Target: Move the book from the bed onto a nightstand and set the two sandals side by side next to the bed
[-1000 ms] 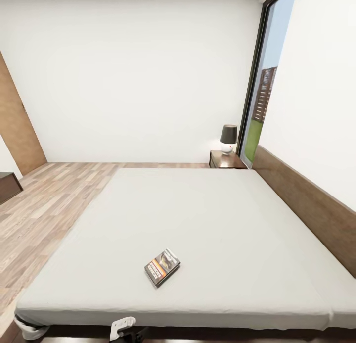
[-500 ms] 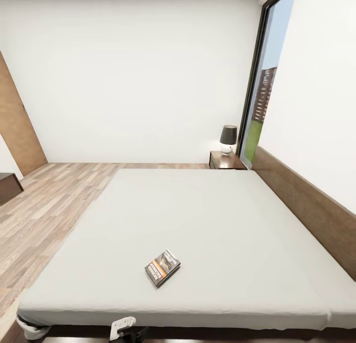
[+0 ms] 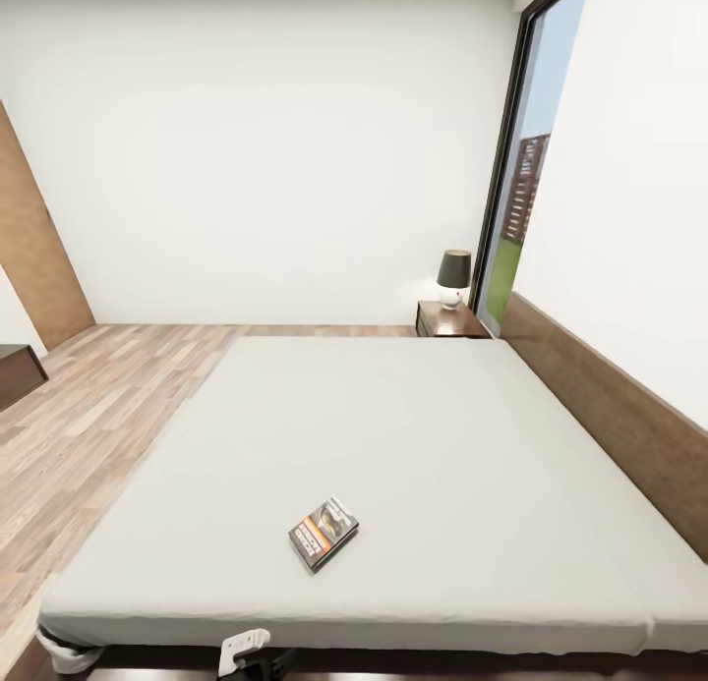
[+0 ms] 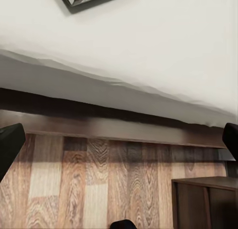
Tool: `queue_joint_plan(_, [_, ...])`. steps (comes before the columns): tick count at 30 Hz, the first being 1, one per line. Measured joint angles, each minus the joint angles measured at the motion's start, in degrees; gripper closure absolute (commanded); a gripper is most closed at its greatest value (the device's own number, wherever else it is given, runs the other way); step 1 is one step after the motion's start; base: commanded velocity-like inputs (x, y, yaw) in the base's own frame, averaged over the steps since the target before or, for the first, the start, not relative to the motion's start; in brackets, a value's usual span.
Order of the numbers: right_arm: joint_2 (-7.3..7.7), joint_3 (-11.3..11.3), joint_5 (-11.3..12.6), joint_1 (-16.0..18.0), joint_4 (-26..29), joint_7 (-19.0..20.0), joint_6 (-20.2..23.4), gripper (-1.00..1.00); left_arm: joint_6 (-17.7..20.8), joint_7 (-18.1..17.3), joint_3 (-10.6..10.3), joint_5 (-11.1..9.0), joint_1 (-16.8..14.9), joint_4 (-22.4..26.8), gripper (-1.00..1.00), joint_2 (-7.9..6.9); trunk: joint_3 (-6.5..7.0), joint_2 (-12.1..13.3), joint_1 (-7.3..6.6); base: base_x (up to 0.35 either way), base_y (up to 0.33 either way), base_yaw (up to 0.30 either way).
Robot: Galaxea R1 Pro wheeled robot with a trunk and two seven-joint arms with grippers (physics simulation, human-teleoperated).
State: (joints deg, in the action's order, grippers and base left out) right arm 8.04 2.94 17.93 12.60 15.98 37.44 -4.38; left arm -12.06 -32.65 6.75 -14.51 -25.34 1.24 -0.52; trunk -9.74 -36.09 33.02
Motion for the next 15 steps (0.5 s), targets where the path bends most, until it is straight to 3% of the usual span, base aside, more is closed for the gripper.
queue_joint_plan(15, [0.00, 0.0, 0.0, 0.0, 0.0, 0.0, 0.0, -1.00, 0.0, 0.0, 0.0, 0.0, 0.0, 0.0, -1.00, 0.00, 2.71, 6.0, -3.30, 0.000, 0.000, 0.000])
